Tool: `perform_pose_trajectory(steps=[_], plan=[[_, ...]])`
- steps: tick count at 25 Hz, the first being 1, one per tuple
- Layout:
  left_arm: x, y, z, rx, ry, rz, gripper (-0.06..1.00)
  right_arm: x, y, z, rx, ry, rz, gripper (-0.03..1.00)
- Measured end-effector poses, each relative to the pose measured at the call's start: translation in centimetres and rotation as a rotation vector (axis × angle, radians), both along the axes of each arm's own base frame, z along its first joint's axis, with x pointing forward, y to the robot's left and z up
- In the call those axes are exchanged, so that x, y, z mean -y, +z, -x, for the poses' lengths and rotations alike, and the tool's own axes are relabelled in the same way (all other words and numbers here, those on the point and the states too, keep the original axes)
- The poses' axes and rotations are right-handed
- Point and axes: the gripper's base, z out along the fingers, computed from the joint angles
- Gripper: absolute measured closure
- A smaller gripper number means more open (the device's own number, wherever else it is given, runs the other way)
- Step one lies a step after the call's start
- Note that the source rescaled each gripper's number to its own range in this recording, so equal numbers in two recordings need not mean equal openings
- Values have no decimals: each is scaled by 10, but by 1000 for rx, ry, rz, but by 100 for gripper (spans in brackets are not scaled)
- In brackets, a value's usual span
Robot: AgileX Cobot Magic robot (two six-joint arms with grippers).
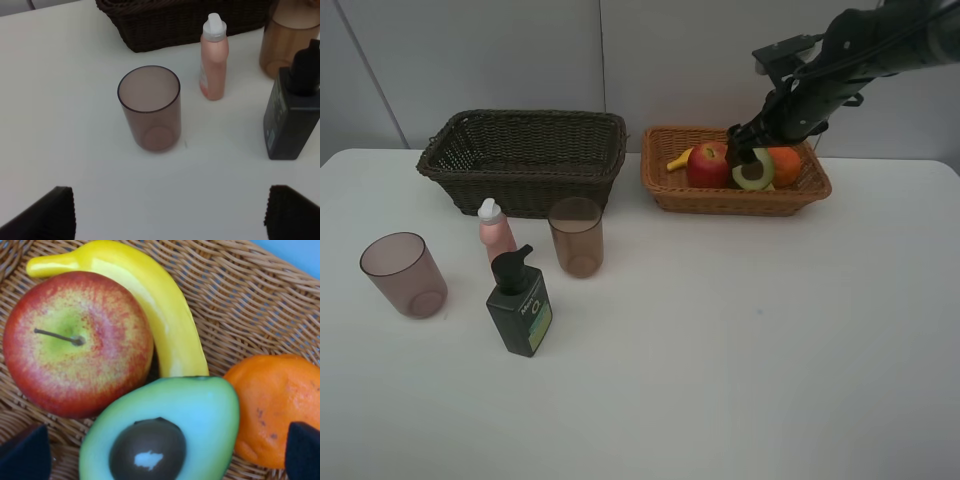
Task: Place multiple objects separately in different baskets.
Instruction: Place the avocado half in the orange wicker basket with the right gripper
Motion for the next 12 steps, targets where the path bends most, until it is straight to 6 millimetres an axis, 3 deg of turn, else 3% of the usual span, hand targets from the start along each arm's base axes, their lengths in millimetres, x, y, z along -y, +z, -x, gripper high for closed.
perform_pose_trajectory(steps=[12], plan=[[0, 0, 0, 0, 0, 0, -6, 0, 0, 0, 0, 0, 0, -3]])
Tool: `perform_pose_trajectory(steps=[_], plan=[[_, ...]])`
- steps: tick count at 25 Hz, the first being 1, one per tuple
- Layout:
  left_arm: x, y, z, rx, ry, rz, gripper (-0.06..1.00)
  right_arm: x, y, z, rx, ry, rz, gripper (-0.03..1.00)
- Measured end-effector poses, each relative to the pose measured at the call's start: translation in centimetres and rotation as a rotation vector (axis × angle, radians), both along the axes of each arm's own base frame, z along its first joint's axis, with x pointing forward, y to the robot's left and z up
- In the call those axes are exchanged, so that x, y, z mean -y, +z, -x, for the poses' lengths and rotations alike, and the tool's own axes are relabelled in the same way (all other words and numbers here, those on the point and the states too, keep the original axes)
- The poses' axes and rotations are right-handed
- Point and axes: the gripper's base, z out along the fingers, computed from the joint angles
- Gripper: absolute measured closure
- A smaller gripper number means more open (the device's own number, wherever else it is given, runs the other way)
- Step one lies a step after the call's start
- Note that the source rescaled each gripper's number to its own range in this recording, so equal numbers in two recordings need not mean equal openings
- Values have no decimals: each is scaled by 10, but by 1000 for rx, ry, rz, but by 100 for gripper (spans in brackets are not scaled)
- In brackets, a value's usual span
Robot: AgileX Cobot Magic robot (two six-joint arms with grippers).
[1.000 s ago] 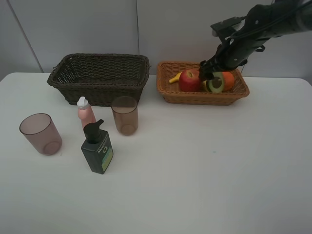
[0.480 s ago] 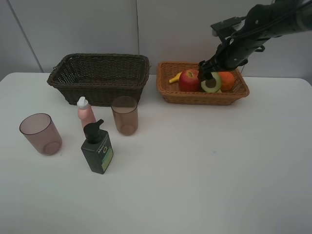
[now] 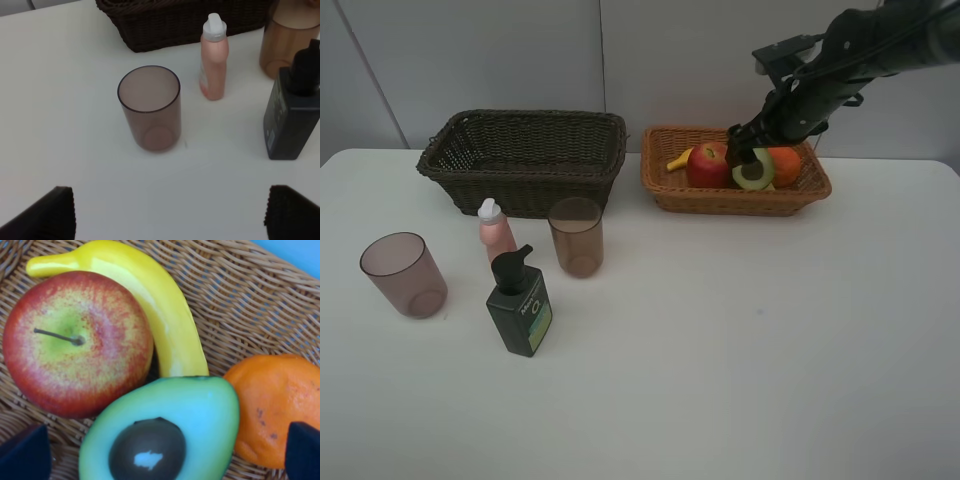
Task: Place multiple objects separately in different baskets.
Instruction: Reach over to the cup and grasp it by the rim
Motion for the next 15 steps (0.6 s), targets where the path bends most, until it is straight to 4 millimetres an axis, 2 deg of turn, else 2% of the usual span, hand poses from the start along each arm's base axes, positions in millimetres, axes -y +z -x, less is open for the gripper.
perform_pose_trajectory(steps=[7, 15], plan=[[0, 0, 0, 0, 0, 0, -6, 0, 5, 3, -19, -8, -7, -3], [0, 0, 0, 0, 0, 0, -6, 6, 50, 29, -76, -53, -29, -3]])
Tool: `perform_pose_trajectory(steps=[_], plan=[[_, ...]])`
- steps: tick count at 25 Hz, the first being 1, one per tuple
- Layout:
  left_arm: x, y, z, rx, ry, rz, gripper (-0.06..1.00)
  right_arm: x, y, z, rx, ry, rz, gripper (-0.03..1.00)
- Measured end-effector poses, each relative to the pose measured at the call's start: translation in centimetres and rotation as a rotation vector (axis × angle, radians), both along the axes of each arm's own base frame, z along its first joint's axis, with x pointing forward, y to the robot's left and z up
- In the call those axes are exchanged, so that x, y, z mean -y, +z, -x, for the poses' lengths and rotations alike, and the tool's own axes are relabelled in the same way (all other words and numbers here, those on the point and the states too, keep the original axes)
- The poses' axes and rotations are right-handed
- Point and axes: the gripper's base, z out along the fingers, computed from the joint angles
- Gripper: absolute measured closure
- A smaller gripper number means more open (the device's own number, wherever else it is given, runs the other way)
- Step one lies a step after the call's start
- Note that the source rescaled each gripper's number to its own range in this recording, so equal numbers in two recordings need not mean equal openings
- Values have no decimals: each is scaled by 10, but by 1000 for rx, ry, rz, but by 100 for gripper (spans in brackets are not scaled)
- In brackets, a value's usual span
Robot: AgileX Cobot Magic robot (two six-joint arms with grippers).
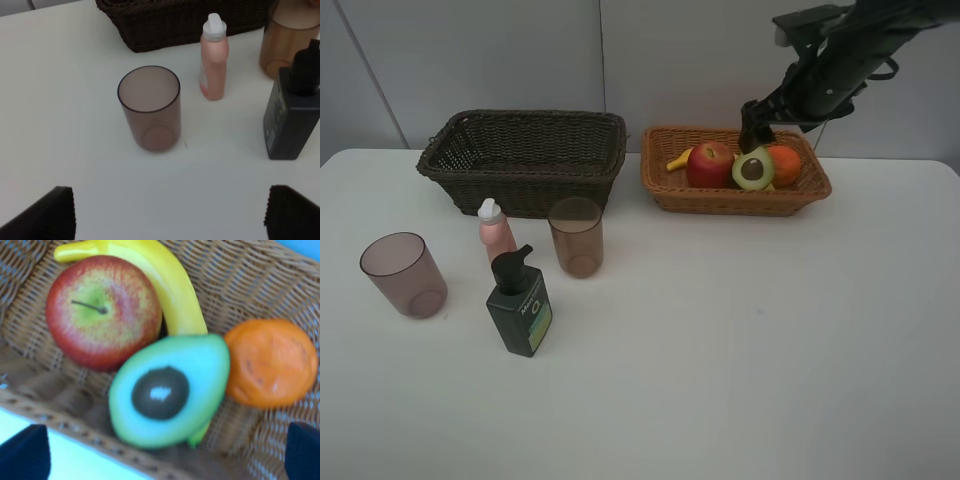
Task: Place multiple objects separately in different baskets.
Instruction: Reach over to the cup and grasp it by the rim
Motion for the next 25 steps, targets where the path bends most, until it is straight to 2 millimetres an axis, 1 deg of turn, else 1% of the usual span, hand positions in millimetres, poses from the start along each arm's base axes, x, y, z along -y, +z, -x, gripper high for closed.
perform_pose_trajectory(steps=[6, 15, 19, 22, 25], plan=[[0, 0, 0, 0, 0, 0, -6, 7, 34, 28, -79, -62, -15, -3], [0, 0, 0, 0, 0, 0, -6, 19, 86, 85, -215, -162, -22, -3], [0, 0, 0, 0, 0, 0, -6, 19, 114, 109, -158, -160, -43, -3], [0, 0, 0, 0, 0, 0, -6, 20, 125, 133, -123, -143, -56, -3], [0, 0, 0, 0, 0, 0, -6, 26, 124, 159, -123, -139, -55, -3]])
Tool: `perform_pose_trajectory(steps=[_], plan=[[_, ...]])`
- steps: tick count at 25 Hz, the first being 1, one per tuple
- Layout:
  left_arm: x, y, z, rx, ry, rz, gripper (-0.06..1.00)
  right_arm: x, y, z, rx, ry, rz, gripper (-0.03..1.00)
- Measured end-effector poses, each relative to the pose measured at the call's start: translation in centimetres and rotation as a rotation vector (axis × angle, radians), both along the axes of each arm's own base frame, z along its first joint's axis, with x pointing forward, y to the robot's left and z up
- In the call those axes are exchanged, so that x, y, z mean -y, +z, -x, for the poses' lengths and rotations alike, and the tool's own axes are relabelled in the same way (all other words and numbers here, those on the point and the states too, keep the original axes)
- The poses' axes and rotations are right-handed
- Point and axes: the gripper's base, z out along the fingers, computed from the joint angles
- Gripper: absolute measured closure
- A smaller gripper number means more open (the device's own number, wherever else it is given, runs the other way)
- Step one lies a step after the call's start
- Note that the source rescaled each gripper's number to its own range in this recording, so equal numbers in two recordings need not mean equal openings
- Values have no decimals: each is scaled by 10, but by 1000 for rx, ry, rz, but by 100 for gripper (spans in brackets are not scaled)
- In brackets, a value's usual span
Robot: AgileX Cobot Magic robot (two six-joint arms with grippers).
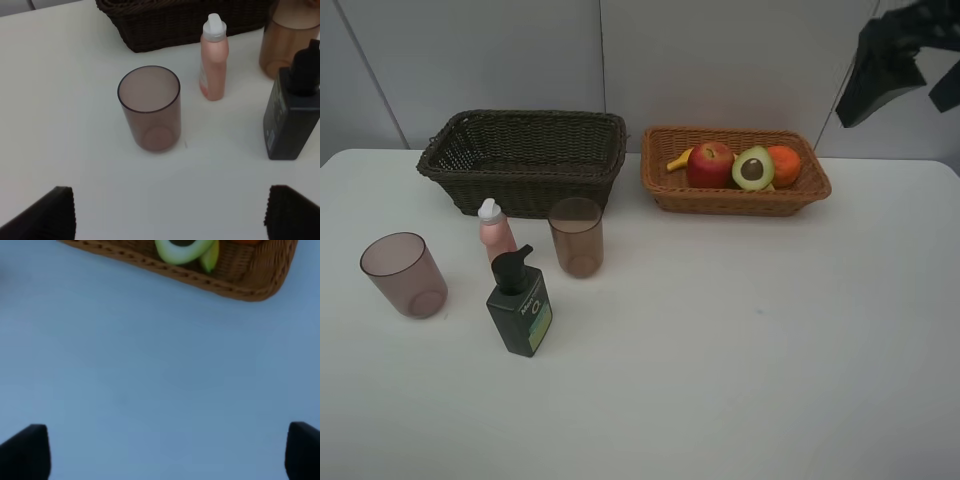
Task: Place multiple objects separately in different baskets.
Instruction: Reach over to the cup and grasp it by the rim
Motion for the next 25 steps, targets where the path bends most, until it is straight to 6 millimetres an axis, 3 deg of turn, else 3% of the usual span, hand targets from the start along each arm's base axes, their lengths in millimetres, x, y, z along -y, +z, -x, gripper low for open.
perform_pose_trajectory(steps=[15, 25], plan=[[0, 0, 0, 0, 0, 0, -6, 40, -36, 142, 91, -2, -27, -3], [0, 0, 0, 0, 0, 0, -6, 54, -74, 200, 175, -34, -110, -3]])
